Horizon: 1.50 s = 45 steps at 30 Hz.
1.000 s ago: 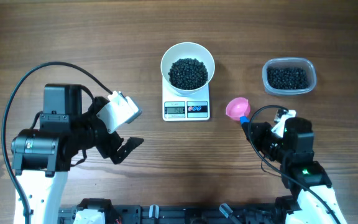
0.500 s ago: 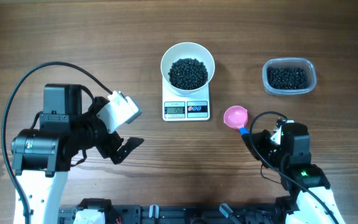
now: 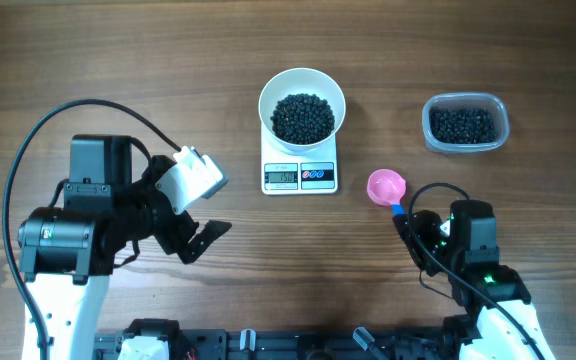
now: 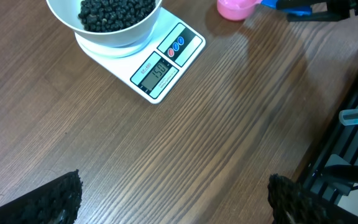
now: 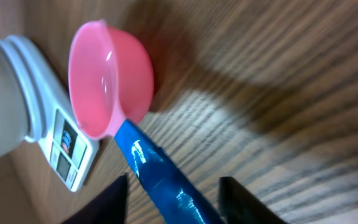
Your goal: Scoop item into bowl and weigh 150g on scale
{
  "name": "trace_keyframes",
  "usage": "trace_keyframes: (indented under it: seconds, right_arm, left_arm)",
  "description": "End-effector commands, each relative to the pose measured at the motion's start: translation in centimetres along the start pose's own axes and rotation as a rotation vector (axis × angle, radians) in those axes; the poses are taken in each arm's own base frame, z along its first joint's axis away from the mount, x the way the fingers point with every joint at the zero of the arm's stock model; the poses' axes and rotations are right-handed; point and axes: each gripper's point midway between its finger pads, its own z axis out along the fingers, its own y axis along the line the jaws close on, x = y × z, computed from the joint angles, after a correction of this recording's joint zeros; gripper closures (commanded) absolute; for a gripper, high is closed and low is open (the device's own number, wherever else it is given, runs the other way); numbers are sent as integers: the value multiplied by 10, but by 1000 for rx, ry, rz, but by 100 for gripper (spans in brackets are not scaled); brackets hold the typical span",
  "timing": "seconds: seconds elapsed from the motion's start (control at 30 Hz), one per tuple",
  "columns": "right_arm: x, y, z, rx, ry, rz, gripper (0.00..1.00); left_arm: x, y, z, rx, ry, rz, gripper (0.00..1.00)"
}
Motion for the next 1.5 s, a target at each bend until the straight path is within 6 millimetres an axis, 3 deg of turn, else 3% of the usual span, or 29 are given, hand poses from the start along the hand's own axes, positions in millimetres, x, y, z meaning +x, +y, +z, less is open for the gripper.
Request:
trace_keyframes:
  seconds: [0.0, 0.1, 0.17, 0.37, 0.6, 0.73, 1.0, 1.17, 1.47]
  right_arm:
    - [-2, -10, 1, 41, -17, 25, 33]
    - [-2, -10, 1, 42, -18, 25, 20]
    - [-3, -10, 1, 44, -22, 23, 0]
    - [-10, -11, -1, 60, -62, 18, 0]
    - [-27, 24, -17, 7, -116, -114, 0]
    - [-34, 31, -33, 60, -140, -131, 0]
    - [-50, 99, -87, -99, -243, -254, 0]
    - [-51, 125, -122, -199, -309, -281, 0]
    - [-49, 127, -128, -219, -318, -281, 0]
  left_arm:
    - [-5, 1, -4, -9, -14, 36, 0]
    - [-5, 1, -4, -9, -14, 36, 0]
    - [-5, 1, -4, -9, -14, 35, 0]
    - [-5, 1, -4, -9, -14, 36, 0]
    - [-5, 1, -4, -9, -14, 36, 0]
    - [-5, 1, -4, -9, -14, 35, 0]
    - [-5, 1, -3, -9, -14, 36, 0]
    - [-5, 1, -4, -9, -14, 35, 0]
    - [-5, 1, -4, -9, -14, 36, 0]
